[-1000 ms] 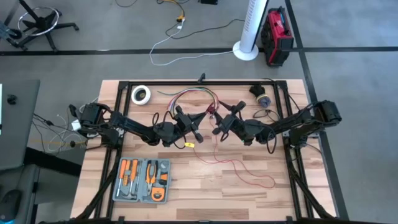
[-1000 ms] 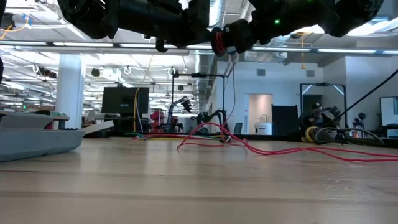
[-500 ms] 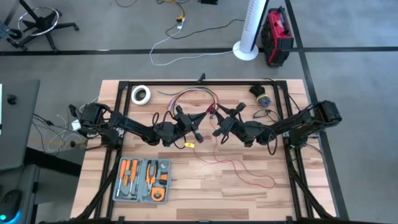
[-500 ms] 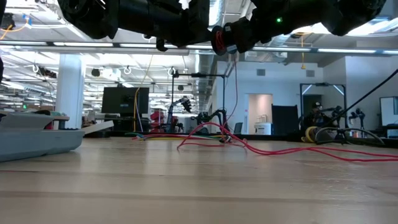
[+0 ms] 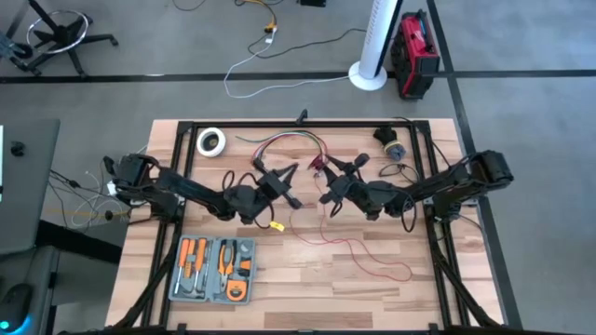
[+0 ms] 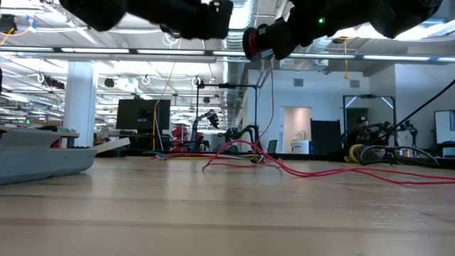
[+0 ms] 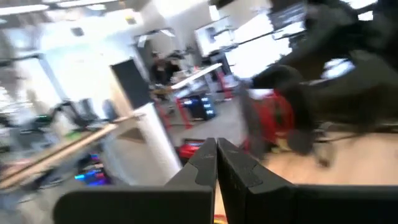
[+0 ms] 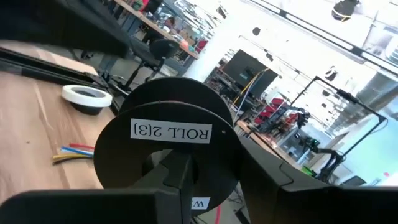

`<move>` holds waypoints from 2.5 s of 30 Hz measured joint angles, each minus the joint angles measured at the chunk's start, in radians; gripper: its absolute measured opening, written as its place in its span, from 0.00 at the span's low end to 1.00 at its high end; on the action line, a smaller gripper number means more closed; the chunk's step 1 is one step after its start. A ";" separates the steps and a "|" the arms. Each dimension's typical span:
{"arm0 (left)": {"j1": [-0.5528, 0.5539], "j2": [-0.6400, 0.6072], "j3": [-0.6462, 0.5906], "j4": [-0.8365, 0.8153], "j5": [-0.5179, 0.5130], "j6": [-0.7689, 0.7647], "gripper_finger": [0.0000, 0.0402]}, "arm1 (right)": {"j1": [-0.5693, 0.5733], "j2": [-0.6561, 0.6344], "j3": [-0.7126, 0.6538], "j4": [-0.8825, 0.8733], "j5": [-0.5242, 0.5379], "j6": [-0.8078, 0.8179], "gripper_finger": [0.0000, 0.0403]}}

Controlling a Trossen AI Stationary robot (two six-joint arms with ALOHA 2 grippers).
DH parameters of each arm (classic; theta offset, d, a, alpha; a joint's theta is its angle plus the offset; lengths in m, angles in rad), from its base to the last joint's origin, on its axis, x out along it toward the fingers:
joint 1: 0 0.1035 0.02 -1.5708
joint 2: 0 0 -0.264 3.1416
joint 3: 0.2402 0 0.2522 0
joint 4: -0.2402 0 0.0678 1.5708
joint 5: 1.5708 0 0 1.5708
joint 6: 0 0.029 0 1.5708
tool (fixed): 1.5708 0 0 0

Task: Coil cords
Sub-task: Coil the red wire on the black spool

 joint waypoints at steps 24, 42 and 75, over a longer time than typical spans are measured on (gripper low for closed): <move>0.261 -0.028 -0.171 -0.117 0.868 -0.309 0.03 | -0.145 -0.473 0.000 -0.634 -0.849 0.382 0.27; 0.263 0.126 0.019 -0.188 0.834 -0.197 0.43 | -0.103 -0.490 0.000 -0.605 -0.971 0.472 0.27; 0.297 0.142 0.047 -0.236 0.926 -0.244 0.09 | -0.106 -0.489 0.000 -0.526 -0.971 0.457 0.27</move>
